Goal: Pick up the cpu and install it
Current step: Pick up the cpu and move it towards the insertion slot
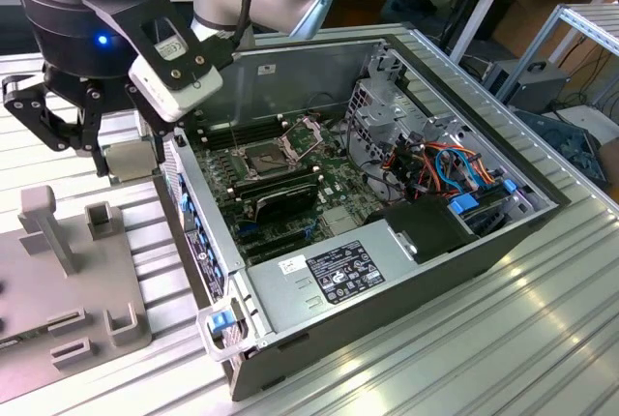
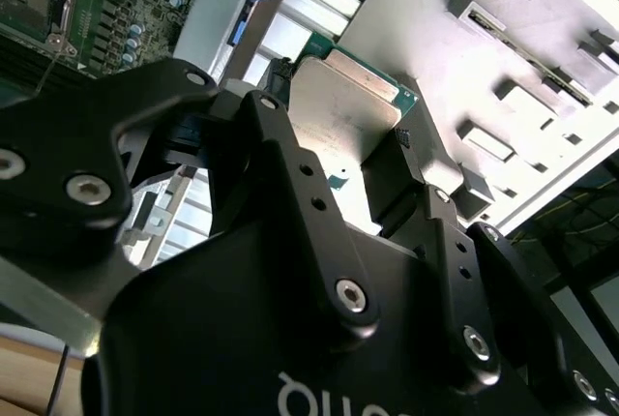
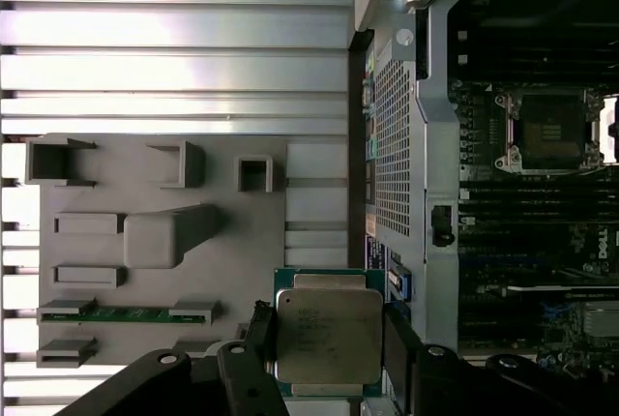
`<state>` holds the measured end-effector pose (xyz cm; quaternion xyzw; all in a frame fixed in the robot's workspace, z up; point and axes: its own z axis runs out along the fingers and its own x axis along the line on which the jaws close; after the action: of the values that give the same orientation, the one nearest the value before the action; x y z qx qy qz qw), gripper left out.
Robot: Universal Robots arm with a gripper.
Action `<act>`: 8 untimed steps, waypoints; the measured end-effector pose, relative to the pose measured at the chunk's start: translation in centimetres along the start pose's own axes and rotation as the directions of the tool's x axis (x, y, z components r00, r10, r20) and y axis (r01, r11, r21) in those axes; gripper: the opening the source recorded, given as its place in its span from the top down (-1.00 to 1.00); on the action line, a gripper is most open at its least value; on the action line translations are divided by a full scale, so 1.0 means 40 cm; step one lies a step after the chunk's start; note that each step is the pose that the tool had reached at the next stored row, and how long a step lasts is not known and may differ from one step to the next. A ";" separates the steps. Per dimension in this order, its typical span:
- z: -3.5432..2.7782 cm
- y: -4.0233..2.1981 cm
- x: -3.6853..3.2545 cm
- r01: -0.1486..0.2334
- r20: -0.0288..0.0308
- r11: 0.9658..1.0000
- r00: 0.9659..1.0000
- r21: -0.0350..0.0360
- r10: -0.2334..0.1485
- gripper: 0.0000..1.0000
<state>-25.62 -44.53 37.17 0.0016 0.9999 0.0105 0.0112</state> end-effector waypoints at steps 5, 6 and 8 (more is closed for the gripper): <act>0.000 0.000 -0.005 0.000 0.000 1.000 1.000 0.000 0.000 -0.09; 0.000 0.000 -0.005 0.000 0.000 1.000 1.000 0.000 0.000 -0.09; 0.000 0.000 -0.007 0.000 0.000 1.000 1.000 0.000 0.000 -0.09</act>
<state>-25.33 -44.53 37.17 0.0014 0.9999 0.0105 0.0113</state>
